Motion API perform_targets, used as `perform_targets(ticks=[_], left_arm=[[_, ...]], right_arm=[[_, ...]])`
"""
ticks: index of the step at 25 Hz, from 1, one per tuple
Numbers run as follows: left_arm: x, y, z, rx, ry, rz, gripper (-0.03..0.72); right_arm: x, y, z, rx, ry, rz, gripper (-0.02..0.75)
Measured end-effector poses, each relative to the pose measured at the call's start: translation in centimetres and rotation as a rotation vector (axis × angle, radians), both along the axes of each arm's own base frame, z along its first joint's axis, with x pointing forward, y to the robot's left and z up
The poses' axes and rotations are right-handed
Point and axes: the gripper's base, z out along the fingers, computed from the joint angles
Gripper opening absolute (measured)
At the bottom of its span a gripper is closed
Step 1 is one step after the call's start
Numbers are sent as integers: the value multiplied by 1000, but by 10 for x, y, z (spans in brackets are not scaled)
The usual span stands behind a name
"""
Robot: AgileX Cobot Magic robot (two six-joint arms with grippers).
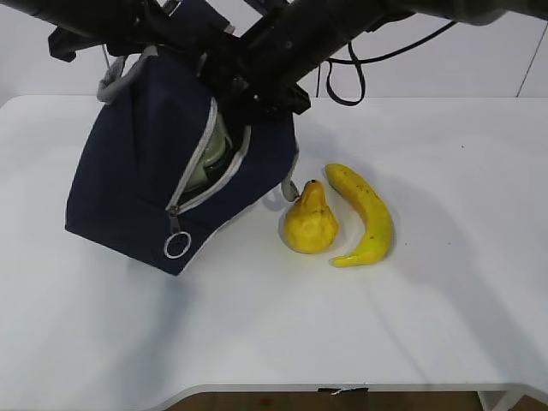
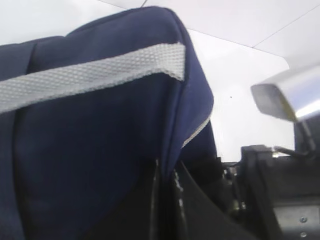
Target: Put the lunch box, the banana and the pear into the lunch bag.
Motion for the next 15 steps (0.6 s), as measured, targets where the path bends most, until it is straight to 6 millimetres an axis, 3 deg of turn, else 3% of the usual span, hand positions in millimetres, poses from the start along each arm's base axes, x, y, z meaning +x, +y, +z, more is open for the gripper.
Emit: perform_targets(ticks=[15], left_arm=[[1,-2,2,-58,3,23,-4]], right_arm=[[7,6,4,65,-126,6,396]])
